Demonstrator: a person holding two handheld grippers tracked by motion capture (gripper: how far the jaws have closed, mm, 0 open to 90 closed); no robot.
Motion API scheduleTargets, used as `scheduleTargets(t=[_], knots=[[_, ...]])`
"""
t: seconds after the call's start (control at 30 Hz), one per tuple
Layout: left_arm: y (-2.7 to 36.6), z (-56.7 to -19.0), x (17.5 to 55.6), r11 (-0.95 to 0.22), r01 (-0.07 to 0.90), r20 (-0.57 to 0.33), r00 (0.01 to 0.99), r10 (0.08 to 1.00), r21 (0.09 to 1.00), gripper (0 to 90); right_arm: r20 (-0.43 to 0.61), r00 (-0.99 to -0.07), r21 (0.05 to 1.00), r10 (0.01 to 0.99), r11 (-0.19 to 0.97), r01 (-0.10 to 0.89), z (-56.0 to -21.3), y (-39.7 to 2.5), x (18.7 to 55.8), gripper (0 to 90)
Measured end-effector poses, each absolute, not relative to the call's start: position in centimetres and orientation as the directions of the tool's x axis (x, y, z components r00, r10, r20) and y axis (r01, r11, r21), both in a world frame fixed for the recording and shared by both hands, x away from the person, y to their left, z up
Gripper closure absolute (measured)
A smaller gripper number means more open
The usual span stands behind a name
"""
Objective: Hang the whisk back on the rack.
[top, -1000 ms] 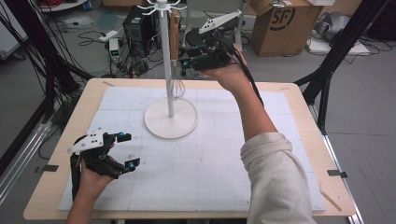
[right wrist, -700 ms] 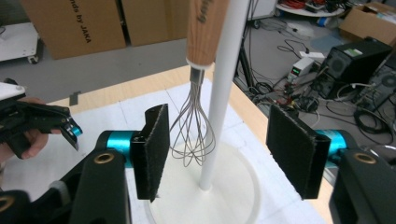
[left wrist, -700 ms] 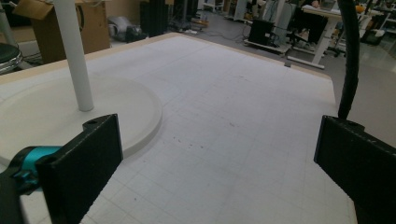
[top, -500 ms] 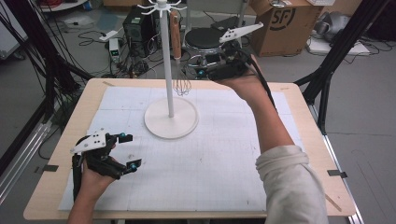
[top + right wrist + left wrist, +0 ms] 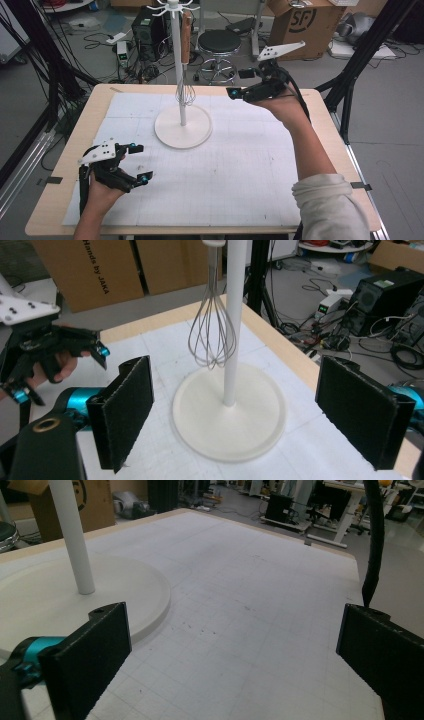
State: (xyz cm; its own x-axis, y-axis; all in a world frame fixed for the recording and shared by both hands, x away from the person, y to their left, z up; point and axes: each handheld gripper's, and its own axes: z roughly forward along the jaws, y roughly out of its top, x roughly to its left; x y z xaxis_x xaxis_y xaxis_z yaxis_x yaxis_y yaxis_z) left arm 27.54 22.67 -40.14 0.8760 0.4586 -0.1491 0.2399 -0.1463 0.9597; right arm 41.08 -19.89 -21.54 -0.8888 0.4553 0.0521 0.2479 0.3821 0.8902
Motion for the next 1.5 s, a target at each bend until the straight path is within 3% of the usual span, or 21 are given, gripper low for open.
scheduleTargets(t=[0.53,0.67,1.5], knots=[[22.4,-40.1,27.5,-0.149,0.240,-0.149,0.878,0.455,0.959,1.7,0.067,-0.909,0.895,0.412,0.377,0.238,-23.9,-22.6,38.4,9.4],[22.4,-40.2,27.5,-0.153,0.236,-0.144,0.880,0.453,0.960,1.7,0.073,-0.910,0.888,0.408,0.389,0.246,-24.8,-23.0,37.8,2.0],[22.2,-40.2,27.4,-0.147,0.226,-0.134,0.874,0.467,0.963,1.7,0.056,-0.874,0.917,0.482,0.323,0.236,-30.9,-28.2,32.7,0.4]])
